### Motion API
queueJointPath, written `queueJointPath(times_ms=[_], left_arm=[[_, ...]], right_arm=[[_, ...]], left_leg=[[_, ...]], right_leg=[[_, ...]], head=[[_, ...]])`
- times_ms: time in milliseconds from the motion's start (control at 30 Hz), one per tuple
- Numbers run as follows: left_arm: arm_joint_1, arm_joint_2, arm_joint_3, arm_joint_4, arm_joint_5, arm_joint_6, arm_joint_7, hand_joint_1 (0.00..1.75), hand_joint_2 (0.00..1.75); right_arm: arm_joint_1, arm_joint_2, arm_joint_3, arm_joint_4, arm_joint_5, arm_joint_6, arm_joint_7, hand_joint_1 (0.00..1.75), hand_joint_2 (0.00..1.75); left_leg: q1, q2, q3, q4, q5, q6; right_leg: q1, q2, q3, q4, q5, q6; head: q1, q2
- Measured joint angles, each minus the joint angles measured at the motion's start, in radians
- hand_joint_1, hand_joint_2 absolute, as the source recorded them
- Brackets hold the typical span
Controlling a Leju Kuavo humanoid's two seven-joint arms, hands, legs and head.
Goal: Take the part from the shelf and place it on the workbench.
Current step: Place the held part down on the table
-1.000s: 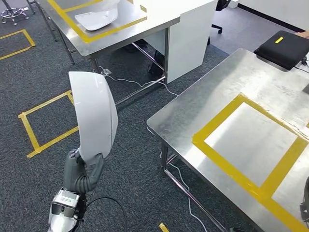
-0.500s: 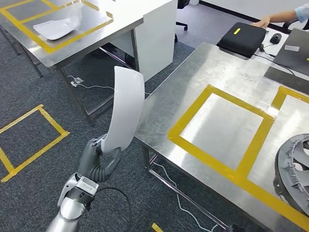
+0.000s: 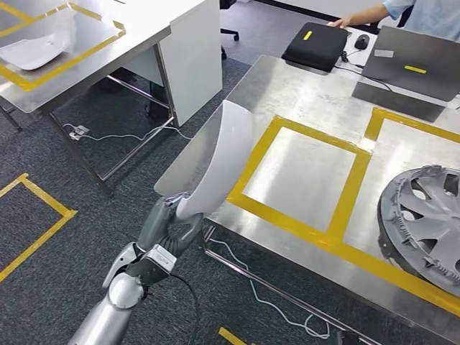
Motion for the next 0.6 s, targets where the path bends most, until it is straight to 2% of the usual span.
queueJointPath(times_ms=[67,133,167,200,233,267,300,333,367,433,467,500,533,567,600], left_arm=[[-0.006,-0.001,-0.004,0.007,-0.001,0.0,0.0,1.75,1.75],[-0.011,-0.001,-0.006,0.011,-0.001,0.0,0.0,1.75,1.75],[-0.012,-0.001,-0.006,0.013,-0.001,0.0,0.0,1.75,1.75],[-0.012,0.0,-0.006,0.015,-0.001,0.0,0.0,1.75,1.75],[-0.011,0.001,-0.006,0.018,-0.001,0.0,0.0,1.75,1.75],[-0.009,0.002,-0.006,0.021,-0.001,0.0,0.0,1.75,1.75],[-0.009,0.002,-0.006,0.024,-0.001,0.0,0.0,1.75,1.75],[-0.008,0.002,-0.006,0.027,-0.001,0.0,0.001,1.75,1.75],[-0.009,0.002,-0.006,0.028,-0.003,0.0,0.002,1.75,1.75],[-0.013,0.003,-0.006,0.031,-0.009,0.001,0.01,1.75,1.75],[-0.017,0.003,-0.006,0.033,-0.013,0.002,0.016,1.75,1.75],[-0.021,0.003,-0.006,0.036,-0.018,0.002,0.024,1.75,1.75],[-0.026,0.003,-0.006,0.04,-0.022,0.003,0.032,1.75,1.75],[-0.032,0.002,-0.006,0.045,-0.026,0.003,0.041,1.75,1.75],[-0.039,0.001,-0.007,0.051,-0.031,0.003,0.052,1.75,1.75]], right_arm=[[0.0,-0.001,0.001,0.003,0.0,0.0,0.0,0.0,1.75],[0.0,-0.002,0.001,0.004,0.0,-0.001,0.0,0.0,1.75],[-0.002,-0.002,0.001,0.004,0.0,-0.001,0.0,0.0,1.75],[-0.003,-0.002,0.002,0.004,0.0,-0.001,0.0,0.0,1.75],[-0.004,-0.002,0.003,0.005,0.0,-0.001,0.0,0.0,1.75],[-0.003,-0.002,0.004,0.005,0.0,-0.001,0.0,0.0,1.75],[-0.003,-0.002,0.005,0.005,0.0,-0.001,0.0,0.0,1.75],[-0.002,-0.002,0.005,0.006,0.0,-0.001,0.0,0.0,1.75],[-0.002,-0.002,0.006,0.006,0.001,-0.001,0.0,0.0,1.75],[-0.003,-0.002,0.007,0.009,0.002,-0.001,0.0,0.0,1.75],[-0.004,-0.002,0.008,0.011,0.002,-0.001,0.001,0.0,1.75],[-0.005,-0.002,0.009,0.013,0.002,-0.001,0.001,0.0,1.75],[-0.005,-0.002,0.009,0.014,0.003,-0.002,0.002,0.0,1.75],[-0.004,-0.002,0.01,0.015,0.003,-0.003,0.003,0.0,1.75],[-0.003,-0.003,0.01,0.017,0.003,-0.004,0.004,0.0,1.75]], left_leg=[[0.0,0.012,0.003,0.001,-0.004,-0.007],[0.005,-0.012,-0.006,0.033,-0.031,-0.016],[0.008,-0.034,-0.023,0.076,-0.059,-0.021],[0.009,-0.056,-0.051,0.14,-0.091,-0.023],[0.01,-0.068,-0.085,0.213,-0.122,-0.024],[0.01,-0.074,-0.115,0.272,-0.139,-0.023],[0.01,-0.077,-0.132,0.3,-0.138,-0.021],[0.01,-0.079,-0.132,0.29,-0.116,-0.017],[0.009,-0.086,-0.113,0.24,-0.078,-0.012],[0.01,-0.131,-0.058,0.106,-0.005,0.003],[0.011,-0.154,-0.038,0.055,0.012,0.007],[0.01,-0.17,-0.028,0.028,0.017,0.009],[0.01,-0.173,-0.026,0.019,0.014,0.009],[0.01,-0.164,-0.024,0.012,0.014,0.008],[0.011,-0.153,-0.023,0.008,0.017,0.011]], right_leg=[[0.0,0.021,0.0,-0.001,0.003,-0.014],[-0.003,0.039,0.001,-0.002,0.006,-0.026],[-0.005,0.049,0.002,-0.003,0.008,-0.031],[-0.005,0.059,0.002,-0.003,0.008,-0.035],[-0.005,0.071,0.002,-0.003,0.008,-0.037],[-0.004,0.083,0.002,-0.003,0.009,-0.037],[-0.003,0.096,0.002,-0.003,0.009,-0.038],[-0.002,0.11,0.003,-0.003,0.009,-0.038],[-0.001,0.123,0.004,-0.002,0.009,-0.037],[0.0,0.146,0.004,0.0,0.009,-0.035],[-0.001,0.157,0.0,0.002,0.01,-0.031],[-0.004,0.166,-0.006,0.003,0.012,-0.026],[-0.006,0.176,-0.011,0.003,0.015,-0.019],[-0.009,0.184,-0.018,0.001,0.017,-0.012],[-0.008,0.175,-0.024,0.004,0.015,-0.006]], head=[[0.0,0.0],[-0.001,0.0],[-0.002,0.0],[-0.003,0.0],[-0.003,0.0],[-0.003,0.0],[-0.003,0.0],[-0.003,0.0],[-0.003,0.0],[-0.002,0.0],[-0.003,0.0],[-0.003,0.0],[-0.005,0.0],[-0.007,0.0],[-0.007,0.0]])
